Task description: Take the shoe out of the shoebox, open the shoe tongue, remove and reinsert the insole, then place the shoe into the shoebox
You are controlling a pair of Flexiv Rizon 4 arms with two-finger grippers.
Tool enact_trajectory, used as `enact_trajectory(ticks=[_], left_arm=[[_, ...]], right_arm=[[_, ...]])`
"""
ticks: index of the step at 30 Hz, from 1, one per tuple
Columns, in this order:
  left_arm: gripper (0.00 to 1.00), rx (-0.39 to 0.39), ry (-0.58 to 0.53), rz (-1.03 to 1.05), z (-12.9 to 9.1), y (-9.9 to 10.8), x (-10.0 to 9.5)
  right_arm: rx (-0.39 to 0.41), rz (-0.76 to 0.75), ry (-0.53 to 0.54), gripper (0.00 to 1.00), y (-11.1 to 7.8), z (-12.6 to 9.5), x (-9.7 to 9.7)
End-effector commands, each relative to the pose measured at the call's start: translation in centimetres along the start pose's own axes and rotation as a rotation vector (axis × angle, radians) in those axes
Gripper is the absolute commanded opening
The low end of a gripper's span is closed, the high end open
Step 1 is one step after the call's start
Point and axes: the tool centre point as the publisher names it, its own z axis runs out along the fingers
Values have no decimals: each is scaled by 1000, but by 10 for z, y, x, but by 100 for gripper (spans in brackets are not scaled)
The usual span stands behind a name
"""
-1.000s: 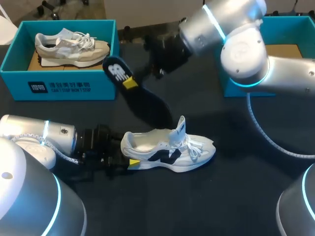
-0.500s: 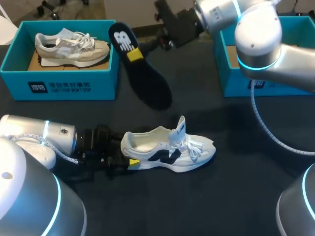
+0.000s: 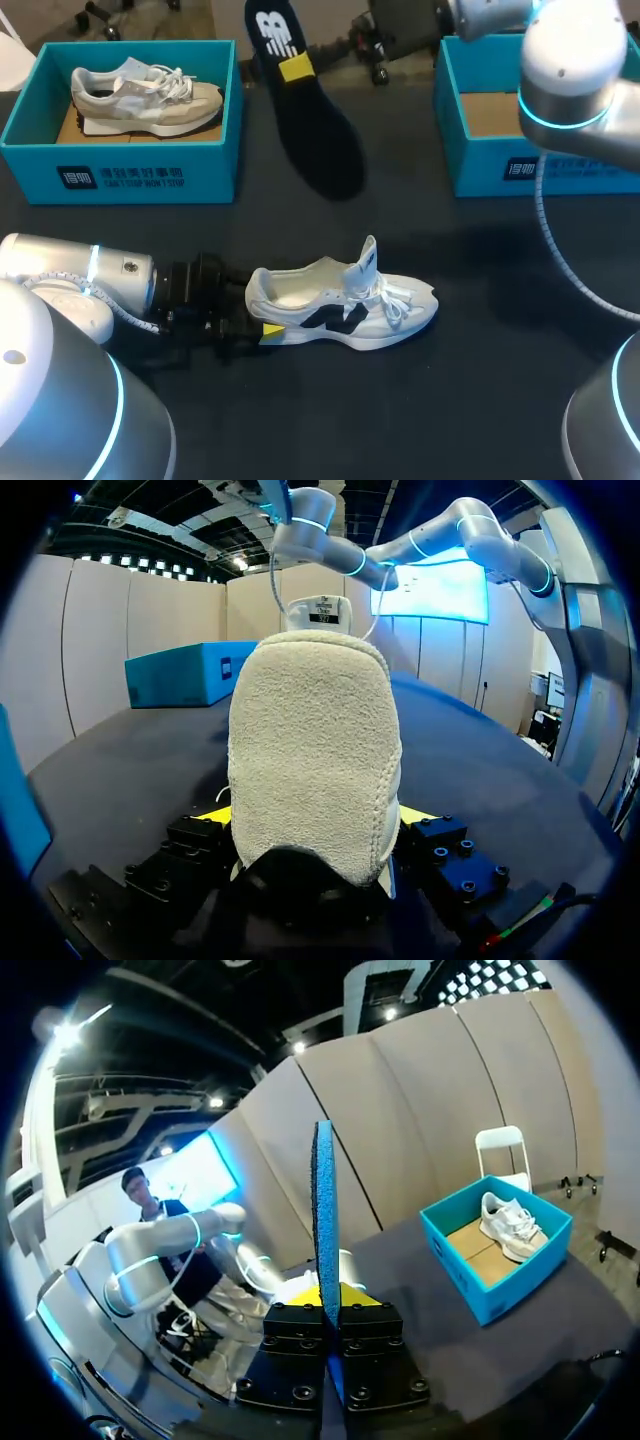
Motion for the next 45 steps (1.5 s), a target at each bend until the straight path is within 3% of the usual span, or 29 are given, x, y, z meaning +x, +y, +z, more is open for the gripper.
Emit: enact_trajectory(ticks=[1, 22, 41, 45], left_arm=[[0, -1, -2, -1, 1, 0, 1], [0, -1, -2, -1, 1, 0, 1], [0, -1, -2, -1, 1, 0, 1], [0, -1, -2, -1, 1, 0, 1]], right_arm=[[-19, 8, -46, 0, -5, -15, 17], [-58, 70, -175, 0, -21, -49, 68], [-47, 58, -185, 0, -21, -51, 69], [-71, 169, -194, 0, -19, -70, 68]])
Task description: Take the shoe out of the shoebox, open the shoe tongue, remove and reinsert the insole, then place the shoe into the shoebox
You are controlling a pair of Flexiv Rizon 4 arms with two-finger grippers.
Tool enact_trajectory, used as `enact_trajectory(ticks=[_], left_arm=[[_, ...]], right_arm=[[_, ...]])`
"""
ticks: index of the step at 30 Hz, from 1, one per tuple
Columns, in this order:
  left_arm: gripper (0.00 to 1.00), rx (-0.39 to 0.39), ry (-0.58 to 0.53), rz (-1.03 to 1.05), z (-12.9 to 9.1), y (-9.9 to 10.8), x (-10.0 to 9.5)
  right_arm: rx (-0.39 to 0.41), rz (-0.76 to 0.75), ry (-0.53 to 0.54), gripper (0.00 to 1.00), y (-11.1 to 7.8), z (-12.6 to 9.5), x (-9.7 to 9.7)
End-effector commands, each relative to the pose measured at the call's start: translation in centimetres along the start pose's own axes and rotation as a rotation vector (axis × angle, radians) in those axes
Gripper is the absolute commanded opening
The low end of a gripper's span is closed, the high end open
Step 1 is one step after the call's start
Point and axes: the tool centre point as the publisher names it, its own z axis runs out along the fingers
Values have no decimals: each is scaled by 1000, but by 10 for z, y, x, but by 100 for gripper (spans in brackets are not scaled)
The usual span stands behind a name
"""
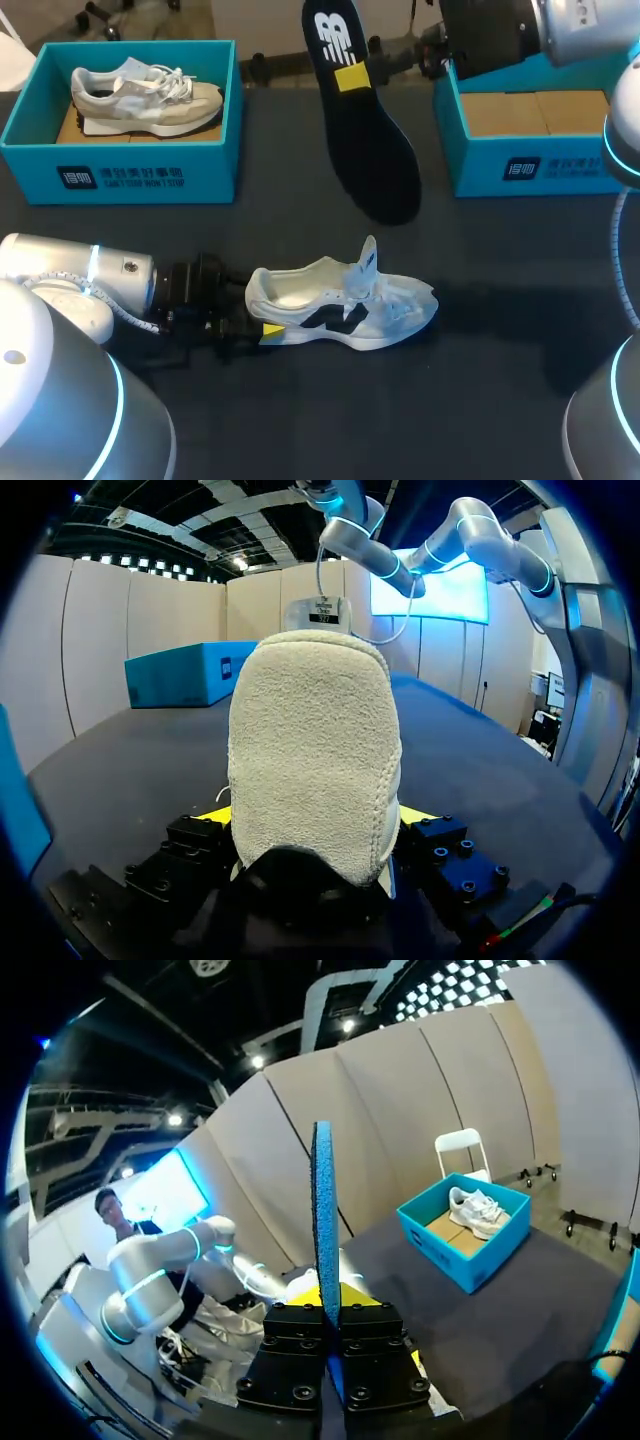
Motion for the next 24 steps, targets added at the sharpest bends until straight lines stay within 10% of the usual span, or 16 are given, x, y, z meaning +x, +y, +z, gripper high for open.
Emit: enact_trajectory(ticks=[1, 24], left_arm=[[0, -1, -2, -1, 1, 0, 1], [0, -1, -2, -1, 1, 0, 1]], right_arm=[[8, 78, -29, 0, 0, -20, -1], [-30, 246, 41, 0, 17, -80, 47]])
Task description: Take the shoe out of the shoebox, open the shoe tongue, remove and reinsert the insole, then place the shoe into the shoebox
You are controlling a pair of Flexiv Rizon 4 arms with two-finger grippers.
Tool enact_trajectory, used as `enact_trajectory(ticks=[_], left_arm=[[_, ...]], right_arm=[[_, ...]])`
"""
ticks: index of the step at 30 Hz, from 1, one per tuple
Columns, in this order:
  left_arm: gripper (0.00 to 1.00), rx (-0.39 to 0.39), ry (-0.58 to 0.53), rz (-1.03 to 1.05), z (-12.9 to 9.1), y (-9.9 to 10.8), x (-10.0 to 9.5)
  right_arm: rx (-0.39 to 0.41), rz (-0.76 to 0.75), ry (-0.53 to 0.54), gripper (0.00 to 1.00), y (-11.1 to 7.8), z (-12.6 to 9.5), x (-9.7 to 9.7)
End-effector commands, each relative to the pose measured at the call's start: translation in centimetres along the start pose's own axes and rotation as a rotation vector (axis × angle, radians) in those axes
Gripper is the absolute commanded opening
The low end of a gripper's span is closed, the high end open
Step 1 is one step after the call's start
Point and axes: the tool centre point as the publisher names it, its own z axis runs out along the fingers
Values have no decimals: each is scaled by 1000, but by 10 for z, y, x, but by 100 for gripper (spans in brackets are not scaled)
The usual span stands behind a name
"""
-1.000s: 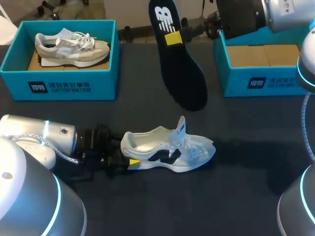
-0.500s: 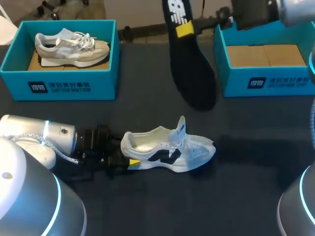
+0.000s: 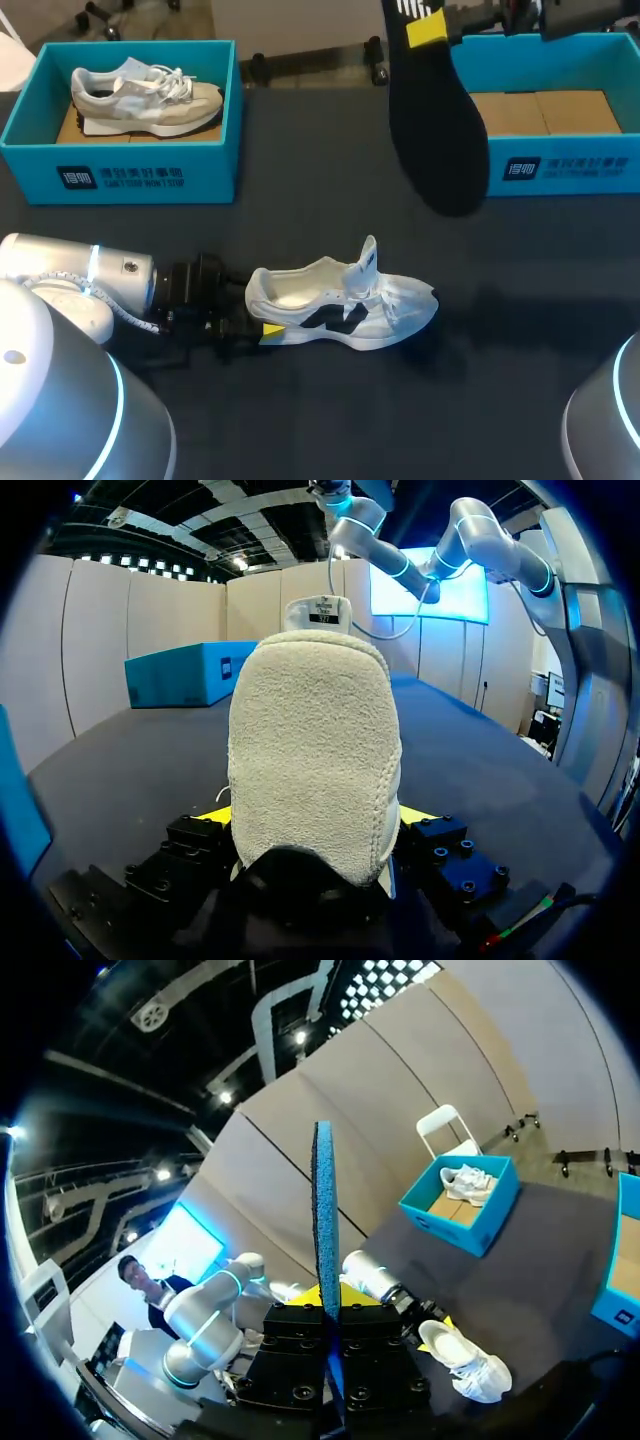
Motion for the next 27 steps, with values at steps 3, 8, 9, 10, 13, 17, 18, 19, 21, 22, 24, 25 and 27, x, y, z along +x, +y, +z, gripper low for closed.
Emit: enact_trajectory(ticks=[3, 8, 9, 10, 13, 17, 18, 19, 21, 22, 24, 25, 27], left_arm=[[0, -1, -2, -1, 1, -1, 1], [0, -1, -2, -1, 1, -1, 1], [0, -1, -2, -1, 1, -1, 1], [0, -1, -2, -1, 1, -1, 1], [0, -1, -2, -1, 1, -1, 1], [0, -1, -2, -1, 1, -1, 1], [0, -1, -2, -1, 1, -1, 1], [0, -1, -2, -1, 1, -1, 1], [0, -1, -2, -1, 1, -1, 1], [0, -1, -2, -1, 1, -1, 1], [0, -1, -2, -1, 1, -1, 1], [0, -1, -2, -1, 1, -1, 1], [0, -1, -2, -1, 1, -1, 1]], right_arm=[[8, 3, 19, 0, -5, 1, 16], [6, 15, 25, 0, -15, -2, 29], [-2, 25, 28, 0, -18, -2, 31], [-5, 31, 23, 0, -21, -2, 33], [-13, 38, 22, 0, -30, -1, 38], [-24, 48, 26, 0, -40, 1, 44], [-25, 50, 25, 0, -42, 1, 45], [-25, 52, 26, 0, -44, 1, 46], [-22, 57, 28, 0, -47, 1, 48], [-22, 58, 27, 0, -49, 0, 49], [-23, 62, 26, 0, -51, 0, 51], [-23, 64, 27, 0, -52, 1, 53], [-31, 69, 29, 0, -55, 3, 56]])
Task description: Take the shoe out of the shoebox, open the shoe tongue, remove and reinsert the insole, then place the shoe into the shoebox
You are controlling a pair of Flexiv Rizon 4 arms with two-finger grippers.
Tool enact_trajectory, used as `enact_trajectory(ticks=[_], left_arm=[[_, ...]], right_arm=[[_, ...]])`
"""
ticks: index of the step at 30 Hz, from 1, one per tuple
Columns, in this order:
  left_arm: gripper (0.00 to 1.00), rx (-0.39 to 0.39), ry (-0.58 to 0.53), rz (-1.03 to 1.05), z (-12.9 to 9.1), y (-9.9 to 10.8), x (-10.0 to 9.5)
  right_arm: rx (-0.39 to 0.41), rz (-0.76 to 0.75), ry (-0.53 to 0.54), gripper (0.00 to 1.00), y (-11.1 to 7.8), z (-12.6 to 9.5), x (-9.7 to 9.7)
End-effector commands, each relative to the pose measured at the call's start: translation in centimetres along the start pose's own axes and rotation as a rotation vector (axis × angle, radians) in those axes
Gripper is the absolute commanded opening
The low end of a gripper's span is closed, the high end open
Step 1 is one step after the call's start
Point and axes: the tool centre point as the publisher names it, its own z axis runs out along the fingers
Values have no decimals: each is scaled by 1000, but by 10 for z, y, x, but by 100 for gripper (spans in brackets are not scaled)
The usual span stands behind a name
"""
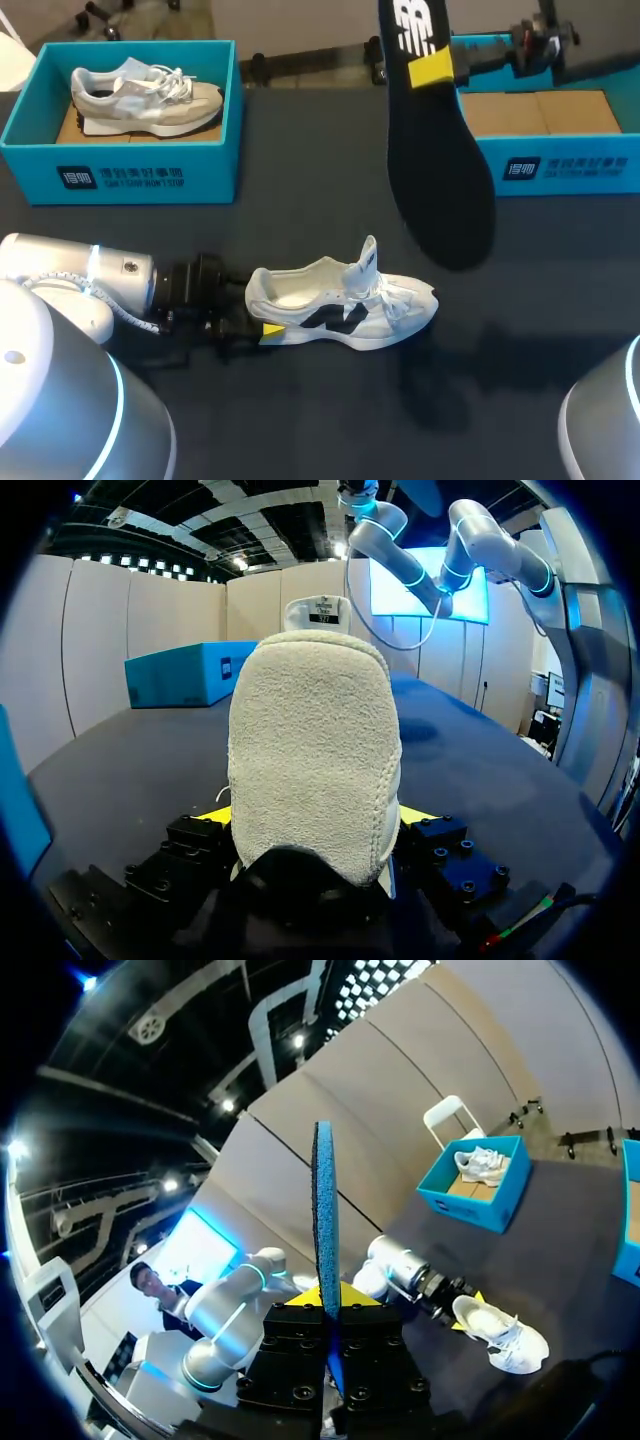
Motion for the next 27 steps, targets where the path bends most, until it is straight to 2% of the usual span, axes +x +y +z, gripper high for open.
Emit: enact_trajectory(ticks=[1, 15, 23, 27], left_arm=[[0, -1, -2, -1, 1, -1, 1], [0, -1, -2, -1, 1, -1, 1], [0, -1, -2, -1, 1, -1, 1], [0, -1, -2, -1, 1, -1, 1]], right_arm=[[-28, 7, 5, 0, -11, 3, 6], [-27, 20, 33, 0, -23, 15, 13], [-28, 23, 33, 0, -30, 14, 22], [-54, 8, 35, 0, -30, 14, 24]])
